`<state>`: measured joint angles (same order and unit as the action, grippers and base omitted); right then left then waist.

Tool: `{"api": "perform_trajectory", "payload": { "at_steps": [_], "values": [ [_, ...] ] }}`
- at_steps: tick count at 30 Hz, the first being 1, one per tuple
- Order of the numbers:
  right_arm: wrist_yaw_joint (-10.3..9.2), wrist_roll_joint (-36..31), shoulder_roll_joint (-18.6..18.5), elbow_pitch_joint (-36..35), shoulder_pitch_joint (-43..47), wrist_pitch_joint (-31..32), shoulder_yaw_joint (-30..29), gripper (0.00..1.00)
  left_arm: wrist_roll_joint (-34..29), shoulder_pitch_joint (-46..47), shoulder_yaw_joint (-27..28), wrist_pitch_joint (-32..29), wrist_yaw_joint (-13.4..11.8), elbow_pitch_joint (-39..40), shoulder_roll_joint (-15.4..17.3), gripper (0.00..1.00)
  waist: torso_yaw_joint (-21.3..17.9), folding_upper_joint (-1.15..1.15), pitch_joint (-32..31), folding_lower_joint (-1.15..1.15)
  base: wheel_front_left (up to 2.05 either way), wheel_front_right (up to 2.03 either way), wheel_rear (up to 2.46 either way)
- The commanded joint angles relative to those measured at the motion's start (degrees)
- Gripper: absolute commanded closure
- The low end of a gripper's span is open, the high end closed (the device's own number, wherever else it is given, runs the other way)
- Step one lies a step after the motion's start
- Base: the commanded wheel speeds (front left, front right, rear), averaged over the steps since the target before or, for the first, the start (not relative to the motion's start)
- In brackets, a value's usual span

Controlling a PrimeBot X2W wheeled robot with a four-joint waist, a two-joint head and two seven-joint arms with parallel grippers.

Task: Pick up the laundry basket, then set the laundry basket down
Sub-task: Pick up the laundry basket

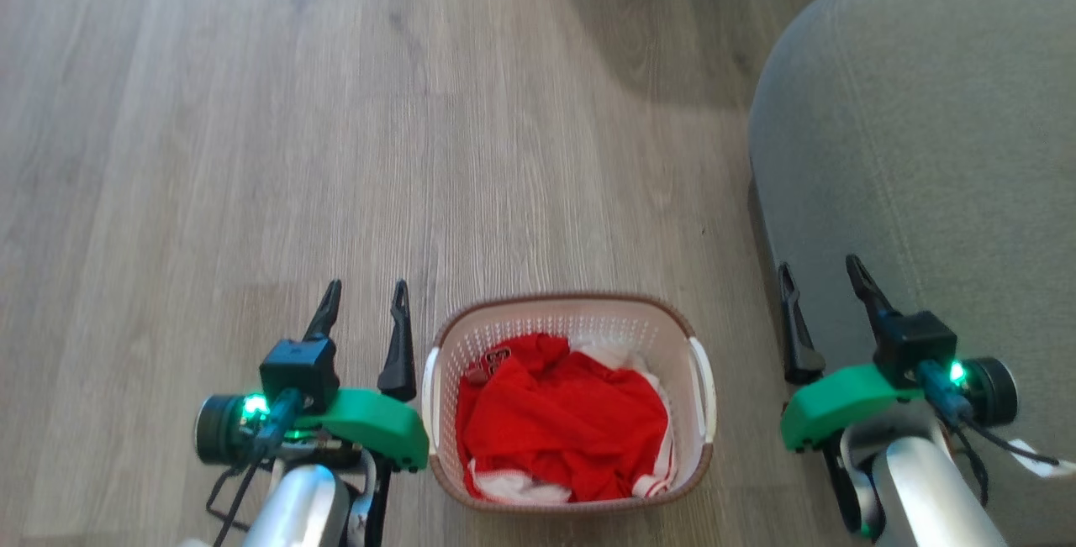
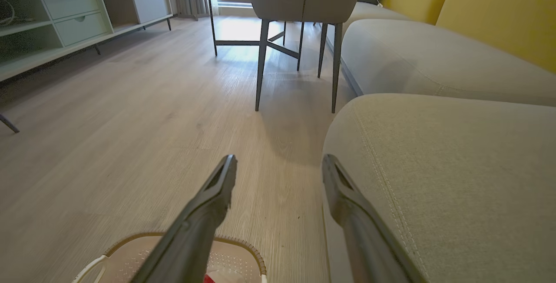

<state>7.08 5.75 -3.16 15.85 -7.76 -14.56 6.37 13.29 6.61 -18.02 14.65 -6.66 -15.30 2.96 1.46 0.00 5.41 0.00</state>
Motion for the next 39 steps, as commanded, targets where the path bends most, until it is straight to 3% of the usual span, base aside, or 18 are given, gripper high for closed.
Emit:
{"api": "perform_trajectory", "payload": {
  "at_steps": [1,7,21,30,39],
  "values": [
    [0.41,-0.15,0.28,-1.49,-3.04,-0.44,1.44,0.00,0.39,3.37,1.55,0.35,-0.50,0.96,-0.08,0.00,0.10,0.00,1.56,0.00,0.00,0.00,0.00],
    [0.41,-0.03,0.15,1.90,-6.54,-0.44,1.71,0.00,1.12,7.36,0.26,0.35,-0.75,-3.86,-0.08,0.00,-0.06,0.00,8.53,0.00,0.00,0.00,0.00],
    [0.41,3.84,-0.63,17.29,-18.72,-0.44,6.34,0.00,3.88,21.10,-4.73,0.35,0.40,-22.42,-0.08,0.00,-0.25,0.00,24.70,0.00,0.00,0.00,0.00],
    [0.41,3.17,-0.73,26.97,-25.90,-0.44,7.98,0.00,6.33,28.34,-8.84,0.35,1.31,-31.94,-0.08,0.00,0.00,0.00,31.53,0.00,0.00,0.00,0.00],
    [0.41,7.53,-0.03,39.59,-32.14,-0.26,11.55,0.00,9.85,33.80,-14.07,0.35,4.05,-40.33,-0.08,0.00,0.11,0.00,36.50,0.00,0.00,0.00,0.00]
  ]
}}
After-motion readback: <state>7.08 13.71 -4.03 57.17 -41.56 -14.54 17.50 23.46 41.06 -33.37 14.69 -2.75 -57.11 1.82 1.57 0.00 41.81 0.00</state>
